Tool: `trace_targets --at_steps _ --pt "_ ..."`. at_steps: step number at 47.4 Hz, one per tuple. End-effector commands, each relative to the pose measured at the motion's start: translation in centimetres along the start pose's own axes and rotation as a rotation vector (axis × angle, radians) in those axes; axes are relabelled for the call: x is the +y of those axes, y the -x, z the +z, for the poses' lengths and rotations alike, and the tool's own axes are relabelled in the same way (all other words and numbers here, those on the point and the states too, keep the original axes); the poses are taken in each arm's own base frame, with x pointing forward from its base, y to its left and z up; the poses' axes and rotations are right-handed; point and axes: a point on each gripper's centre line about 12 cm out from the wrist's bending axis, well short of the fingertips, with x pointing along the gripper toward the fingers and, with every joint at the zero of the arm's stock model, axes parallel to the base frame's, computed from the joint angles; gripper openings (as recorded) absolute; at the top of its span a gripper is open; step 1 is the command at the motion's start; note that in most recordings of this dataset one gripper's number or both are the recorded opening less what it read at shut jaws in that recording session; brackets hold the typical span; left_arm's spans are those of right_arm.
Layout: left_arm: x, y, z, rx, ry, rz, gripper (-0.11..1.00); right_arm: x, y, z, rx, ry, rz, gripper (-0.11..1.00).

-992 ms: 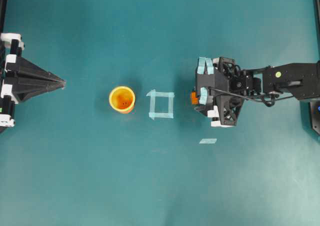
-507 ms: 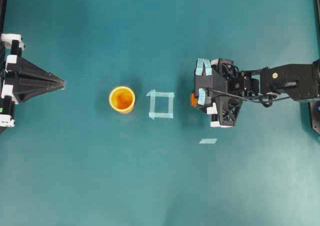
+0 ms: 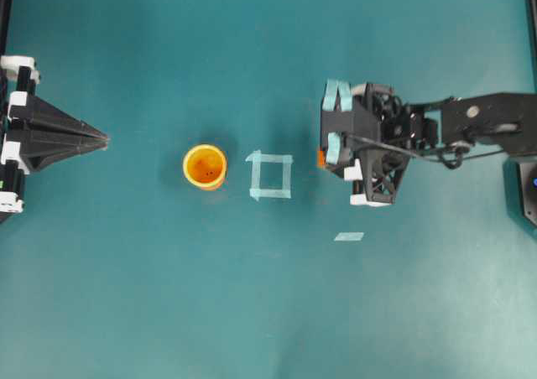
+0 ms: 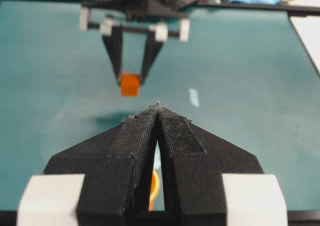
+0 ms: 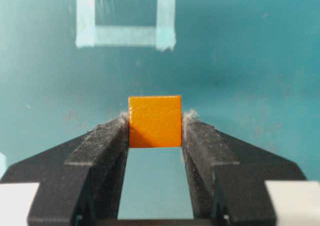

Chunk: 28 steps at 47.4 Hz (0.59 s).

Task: Move the block backward with right arm.
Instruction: 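Close the right gripper on the orange cube and lift it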

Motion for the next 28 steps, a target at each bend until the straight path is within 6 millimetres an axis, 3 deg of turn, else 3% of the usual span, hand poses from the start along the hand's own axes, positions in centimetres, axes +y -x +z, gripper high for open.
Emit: trace_targets --at_steps 1,12,28 --pt "0.0 -0.2 1.3 -0.034 -0.003 -0.001 0.02 -0.1 2.1 2.3 -0.055 -0.012 -0.001 0.41" --pt "-0.1 -0.2 1.6 -0.041 -0.003 -0.003 0.02 0.0 4.1 2.8 -0.057 -0.057 0.012 0.41" --pt "-0.1 -0.2 2.2 -0.058 -0.003 -0.004 0.02 -0.1 4.3 3.1 -0.063 -0.067 0.013 0.41"
